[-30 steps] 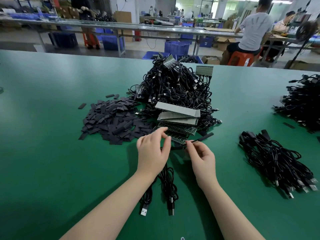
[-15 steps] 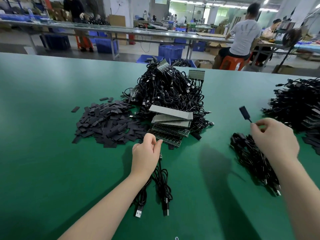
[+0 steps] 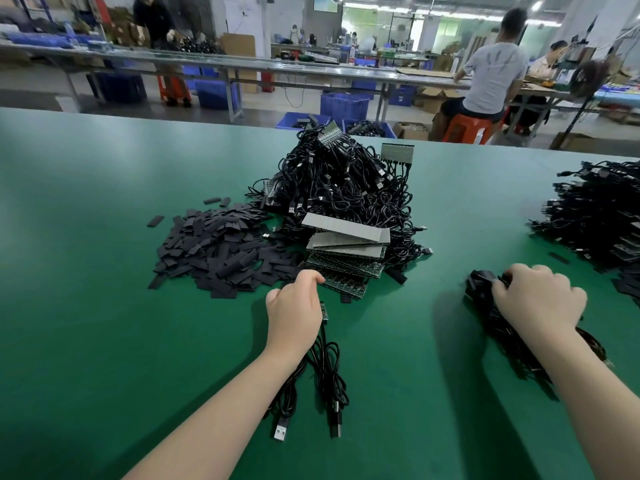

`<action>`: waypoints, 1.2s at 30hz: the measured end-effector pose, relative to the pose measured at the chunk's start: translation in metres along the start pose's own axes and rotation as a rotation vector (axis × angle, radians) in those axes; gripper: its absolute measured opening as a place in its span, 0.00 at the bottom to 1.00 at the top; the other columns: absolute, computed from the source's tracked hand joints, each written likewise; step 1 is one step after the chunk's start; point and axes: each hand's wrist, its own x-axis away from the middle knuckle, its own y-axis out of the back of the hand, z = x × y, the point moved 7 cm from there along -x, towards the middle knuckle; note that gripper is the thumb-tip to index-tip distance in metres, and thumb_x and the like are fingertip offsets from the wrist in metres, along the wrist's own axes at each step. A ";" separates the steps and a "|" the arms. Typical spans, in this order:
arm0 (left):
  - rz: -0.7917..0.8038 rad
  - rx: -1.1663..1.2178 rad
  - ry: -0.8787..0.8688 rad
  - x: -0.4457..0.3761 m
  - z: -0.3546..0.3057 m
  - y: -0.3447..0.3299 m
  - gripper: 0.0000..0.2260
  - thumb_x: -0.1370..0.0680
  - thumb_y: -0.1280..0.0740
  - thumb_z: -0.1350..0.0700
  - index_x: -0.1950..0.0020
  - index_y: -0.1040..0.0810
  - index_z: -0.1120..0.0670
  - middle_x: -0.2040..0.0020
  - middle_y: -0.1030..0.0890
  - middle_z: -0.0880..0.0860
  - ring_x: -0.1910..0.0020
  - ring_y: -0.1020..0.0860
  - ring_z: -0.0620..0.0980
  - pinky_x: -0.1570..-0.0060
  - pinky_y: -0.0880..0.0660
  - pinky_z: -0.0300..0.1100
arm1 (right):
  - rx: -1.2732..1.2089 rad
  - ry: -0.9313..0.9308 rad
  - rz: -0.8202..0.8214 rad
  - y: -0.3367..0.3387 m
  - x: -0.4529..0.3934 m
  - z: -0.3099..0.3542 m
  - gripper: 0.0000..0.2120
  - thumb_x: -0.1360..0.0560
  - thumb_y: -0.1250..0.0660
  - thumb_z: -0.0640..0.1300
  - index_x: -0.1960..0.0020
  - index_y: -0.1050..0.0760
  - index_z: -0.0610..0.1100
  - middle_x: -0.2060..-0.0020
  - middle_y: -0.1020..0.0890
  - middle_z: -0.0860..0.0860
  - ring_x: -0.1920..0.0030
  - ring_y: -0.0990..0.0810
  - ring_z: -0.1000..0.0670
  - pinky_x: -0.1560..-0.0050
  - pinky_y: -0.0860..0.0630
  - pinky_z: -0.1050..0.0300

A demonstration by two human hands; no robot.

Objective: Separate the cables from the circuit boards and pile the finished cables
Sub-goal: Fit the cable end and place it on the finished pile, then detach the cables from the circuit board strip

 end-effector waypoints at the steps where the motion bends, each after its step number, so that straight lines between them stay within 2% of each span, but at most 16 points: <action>1: 0.026 -0.022 0.005 -0.001 0.001 -0.002 0.14 0.20 0.45 0.64 0.44 0.26 0.48 0.68 0.27 0.43 0.64 0.27 0.43 0.47 0.41 0.43 | -0.039 0.023 -0.017 0.005 -0.001 0.010 0.16 0.21 0.37 0.54 0.41 0.20 0.46 0.48 0.20 0.41 0.46 0.22 0.38 0.51 0.34 0.50; 5: 0.062 -0.035 -0.013 -0.004 -0.002 -0.003 0.18 0.21 0.43 0.65 0.43 0.21 0.45 0.55 0.20 0.40 0.51 0.24 0.42 0.47 0.44 0.40 | -0.204 0.174 -0.108 0.033 0.005 0.061 0.16 0.23 0.33 0.52 0.38 0.20 0.47 0.45 0.18 0.41 0.44 0.21 0.38 0.47 0.30 0.48; 7: 0.058 0.022 -0.029 -0.003 -0.003 -0.003 0.15 0.19 0.40 0.62 0.44 0.19 0.44 0.52 0.17 0.40 0.52 0.22 0.39 0.45 0.43 0.40 | -0.314 0.254 -0.120 0.045 0.016 0.089 0.14 0.22 0.34 0.52 0.40 0.19 0.48 0.47 0.17 0.43 0.45 0.20 0.38 0.49 0.28 0.48; 8: 0.052 0.057 -0.030 -0.002 -0.003 -0.003 0.13 0.19 0.38 0.59 0.45 0.18 0.42 0.54 0.17 0.39 0.56 0.22 0.38 0.42 0.41 0.41 | -0.378 0.282 -0.089 0.047 0.023 0.102 0.13 0.22 0.34 0.52 0.41 0.19 0.49 0.48 0.16 0.46 0.46 0.20 0.39 0.50 0.27 0.49; 10: 0.035 0.116 -0.019 -0.001 -0.002 -0.001 0.07 0.21 0.33 0.54 0.48 0.18 0.41 0.60 0.17 0.38 0.61 0.22 0.36 0.39 0.38 0.44 | -0.516 0.311 0.059 0.040 0.040 0.129 0.09 0.23 0.34 0.53 0.45 0.19 0.53 0.51 0.16 0.51 0.47 0.19 0.43 0.50 0.23 0.51; 13: 0.027 0.200 0.031 -0.001 0.001 0.001 0.07 0.25 0.28 0.49 0.48 0.19 0.41 0.63 0.18 0.33 0.58 0.21 0.34 0.37 0.35 0.45 | -0.649 0.366 0.362 0.011 0.077 0.171 0.09 0.23 0.33 0.53 0.48 0.17 0.52 0.53 0.15 0.54 0.48 0.18 0.48 0.47 0.21 0.53; 16: -0.026 0.242 0.033 0.000 0.001 0.007 0.05 0.23 0.31 0.48 0.49 0.20 0.43 0.67 0.18 0.42 0.63 0.20 0.41 0.47 0.25 0.48 | -0.608 0.411 0.494 -0.017 0.110 0.199 0.16 0.22 0.35 0.57 0.41 0.18 0.49 0.45 0.18 0.48 0.43 0.20 0.45 0.44 0.22 0.53; 18: -0.035 0.323 0.069 0.001 0.004 0.007 0.07 0.20 0.36 0.49 0.45 0.21 0.43 0.64 0.17 0.42 0.62 0.19 0.40 0.53 0.23 0.44 | -0.532 0.436 0.471 -0.028 0.124 0.210 0.19 0.21 0.37 0.59 0.36 0.22 0.50 0.41 0.23 0.46 0.40 0.24 0.42 0.42 0.24 0.50; 20: -0.002 0.461 0.185 -0.003 0.011 0.005 0.09 0.19 0.39 0.52 0.41 0.23 0.43 0.56 0.17 0.39 0.54 0.20 0.38 0.51 0.24 0.39 | -0.482 0.456 0.446 -0.032 0.132 0.218 0.22 0.22 0.38 0.62 0.32 0.25 0.53 0.39 0.25 0.47 0.37 0.26 0.42 0.41 0.26 0.49; 23: 0.077 0.648 0.367 -0.013 0.026 0.003 0.11 0.19 0.40 0.58 0.45 0.25 0.42 0.49 0.18 0.43 0.49 0.21 0.42 0.47 0.26 0.40 | -0.540 0.400 0.491 -0.034 0.131 0.219 0.24 0.25 0.35 0.66 0.33 0.26 0.56 0.36 0.26 0.49 0.34 0.27 0.44 0.38 0.29 0.49; 27: 0.275 0.597 0.378 -0.022 0.030 0.001 0.16 0.22 0.40 0.64 0.47 0.25 0.42 0.47 0.19 0.44 0.47 0.22 0.43 0.51 0.28 0.37 | -0.535 0.357 0.580 -0.037 0.127 0.222 0.29 0.27 0.33 0.68 0.31 0.27 0.56 0.33 0.27 0.49 0.32 0.29 0.44 0.36 0.31 0.48; 29: 0.326 0.554 0.364 -0.023 0.030 -0.001 0.18 0.23 0.40 0.67 0.47 0.25 0.42 0.46 0.19 0.45 0.47 0.22 0.42 0.52 0.26 0.36 | -0.544 0.319 0.611 -0.039 0.126 0.223 0.30 0.29 0.30 0.68 0.32 0.28 0.56 0.33 0.28 0.49 0.31 0.30 0.43 0.35 0.32 0.48; 32: 0.308 0.564 0.355 -0.022 0.030 -0.001 0.17 0.23 0.38 0.68 0.44 0.24 0.45 0.45 0.19 0.47 0.47 0.22 0.40 0.51 0.26 0.31 | -0.651 0.240 0.657 -0.042 0.126 0.222 0.27 0.32 0.25 0.63 0.37 0.28 0.57 0.38 0.25 0.53 0.33 0.29 0.45 0.38 0.34 0.49; 34: 0.281 0.583 0.348 -0.019 0.031 0.001 0.15 0.23 0.34 0.64 0.42 0.25 0.47 0.44 0.20 0.48 0.46 0.22 0.42 0.47 0.27 0.34 | -0.826 0.189 0.647 -0.042 0.125 0.219 0.18 0.31 0.23 0.56 0.48 0.28 0.57 0.49 0.20 0.59 0.41 0.25 0.49 0.41 0.32 0.51; 36: 0.278 0.593 0.333 -0.016 0.030 0.000 0.14 0.24 0.30 0.58 0.40 0.25 0.47 0.46 0.19 0.47 0.48 0.20 0.41 0.49 0.27 0.31 | -1.056 0.152 0.606 -0.040 0.122 0.212 0.15 0.29 0.23 0.47 0.54 0.30 0.56 0.58 0.18 0.59 0.50 0.20 0.52 0.47 0.27 0.55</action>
